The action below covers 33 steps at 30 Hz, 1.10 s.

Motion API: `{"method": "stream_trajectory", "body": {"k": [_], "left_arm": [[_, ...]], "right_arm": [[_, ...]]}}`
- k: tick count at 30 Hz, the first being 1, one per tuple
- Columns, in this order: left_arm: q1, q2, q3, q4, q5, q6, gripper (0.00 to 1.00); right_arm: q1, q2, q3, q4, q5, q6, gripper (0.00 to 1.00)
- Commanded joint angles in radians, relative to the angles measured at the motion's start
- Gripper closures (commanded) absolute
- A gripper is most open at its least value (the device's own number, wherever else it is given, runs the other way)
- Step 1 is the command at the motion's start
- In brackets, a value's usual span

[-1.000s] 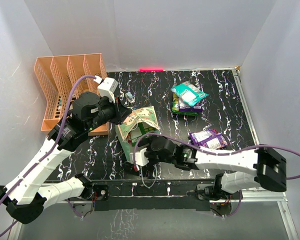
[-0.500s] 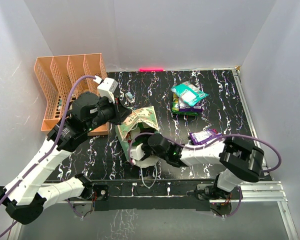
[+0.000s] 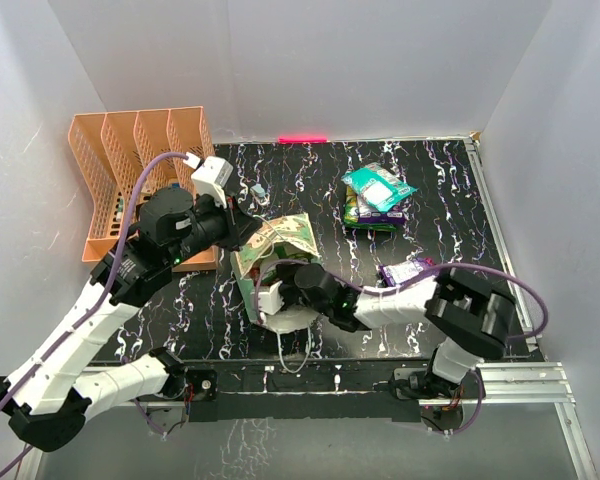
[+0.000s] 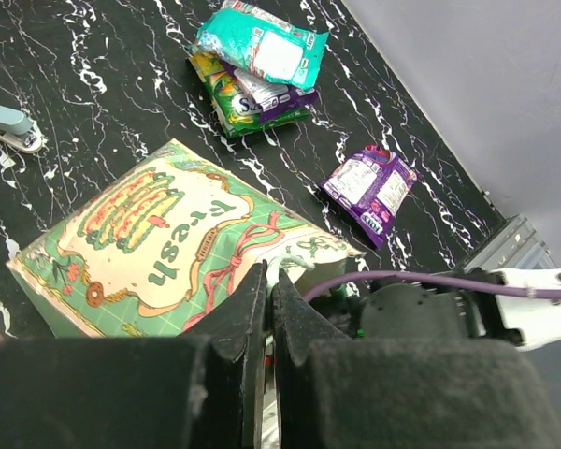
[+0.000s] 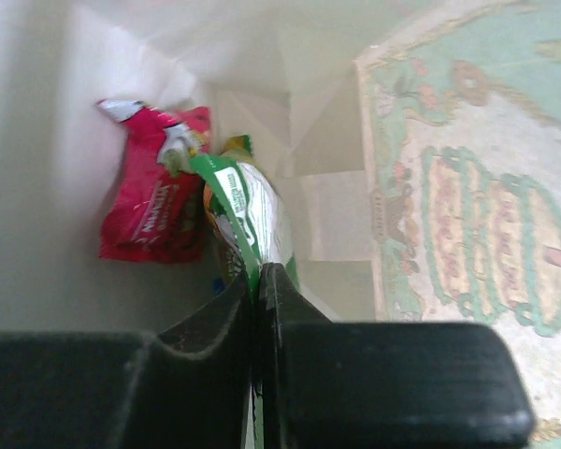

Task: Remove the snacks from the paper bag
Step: Take out the snack from the paper bag.

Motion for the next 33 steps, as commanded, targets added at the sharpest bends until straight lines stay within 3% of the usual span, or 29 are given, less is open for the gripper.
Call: {"method": "stream_trajectory", "body": {"k": [1, 4, 6, 10, 17, 22, 24, 27, 33], "left_arm": [[-0.002, -0.033, -0.016, 0.021, -0.010, 0.005, 1.00], [-0.002, -0.031, -0.036, 0.025, -0.033, 0.008, 1.00], [-0.002, -0.024, -0.039, 0.019, -0.054, 0.011, 1.00], [-0.002, -0.022, -0.039, 0.028, -0.061, 0.011, 1.00], [-0.003, -0.008, -0.001, 0.007, -0.074, 0.010, 1.00], [-0.002, -0.007, 0.010, -0.009, -0.088, 0.012, 1.00], [-0.003, -0.007, 0.013, -0.016, -0.094, 0.012, 1.00], [-0.002, -0.010, 0.018, -0.023, -0.096, 0.012, 1.00], [-0.002, -0.011, 0.024, -0.026, -0.087, 0.004, 1.00]], "right_arm": [[-0.007, -0.173, 0.039, -0.064, -0.078, 0.160, 0.93], [-0.021, -0.316, 0.046, -0.275, -0.285, 0.255, 0.93], [-0.033, -0.403, 0.030, -0.325, -0.377, 0.347, 0.93], [-0.034, -0.527, 0.068, -0.463, -0.345, 0.539, 0.93], [-0.033, -0.676, 0.244, -0.758, -0.487, 0.919, 0.93], [-0.033, -0.860, 0.331, -0.787, -0.500, 1.131, 0.93], [-0.034, -0.935, 0.363, -0.783, -0.391, 1.169, 0.93], [-0.034, -0.996, 0.414, -0.846, -0.057, 1.173, 0.93], [-0.034, -0.993, 0.363, -0.943, 0.661, 0.933, 0.93]]}}
